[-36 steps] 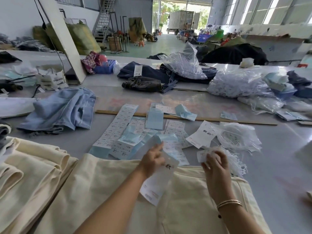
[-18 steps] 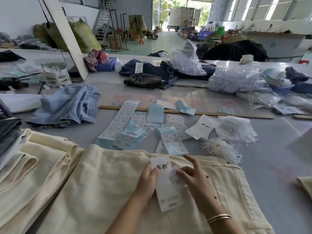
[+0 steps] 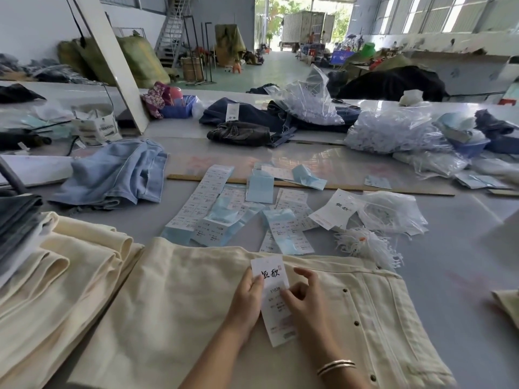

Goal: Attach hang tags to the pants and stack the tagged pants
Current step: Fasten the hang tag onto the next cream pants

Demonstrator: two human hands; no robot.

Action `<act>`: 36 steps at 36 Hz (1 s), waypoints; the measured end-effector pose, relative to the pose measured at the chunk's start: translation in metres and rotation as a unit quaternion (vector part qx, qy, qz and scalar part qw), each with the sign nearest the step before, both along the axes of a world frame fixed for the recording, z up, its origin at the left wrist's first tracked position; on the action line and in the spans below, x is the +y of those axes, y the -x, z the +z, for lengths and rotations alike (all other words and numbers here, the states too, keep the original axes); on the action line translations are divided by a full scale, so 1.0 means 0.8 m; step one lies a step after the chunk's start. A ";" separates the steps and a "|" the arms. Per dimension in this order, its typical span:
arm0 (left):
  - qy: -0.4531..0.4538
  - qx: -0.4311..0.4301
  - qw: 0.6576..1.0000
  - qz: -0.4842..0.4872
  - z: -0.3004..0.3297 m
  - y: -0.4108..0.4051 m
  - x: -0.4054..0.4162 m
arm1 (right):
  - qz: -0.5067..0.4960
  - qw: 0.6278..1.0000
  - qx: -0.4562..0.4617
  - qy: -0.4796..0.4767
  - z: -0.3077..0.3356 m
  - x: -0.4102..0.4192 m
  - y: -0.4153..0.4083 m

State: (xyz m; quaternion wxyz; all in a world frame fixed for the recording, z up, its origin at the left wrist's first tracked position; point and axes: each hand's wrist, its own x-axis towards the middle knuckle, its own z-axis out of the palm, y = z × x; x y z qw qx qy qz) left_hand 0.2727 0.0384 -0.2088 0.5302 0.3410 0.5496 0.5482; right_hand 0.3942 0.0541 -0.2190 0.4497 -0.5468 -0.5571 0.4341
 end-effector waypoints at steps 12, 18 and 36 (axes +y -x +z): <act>-0.044 0.046 0.998 0.004 -0.008 -0.004 0.000 | -0.016 0.996 -0.084 -0.033 -0.002 0.001 0.007; -0.044 -0.048 0.997 0.041 -0.008 0.002 -0.001 | -0.049 0.988 -0.136 -0.061 -0.001 -0.004 0.005; -0.071 0.245 0.958 0.129 -0.010 -0.028 -0.003 | 0.135 0.981 -0.129 -0.047 0.024 0.014 -0.053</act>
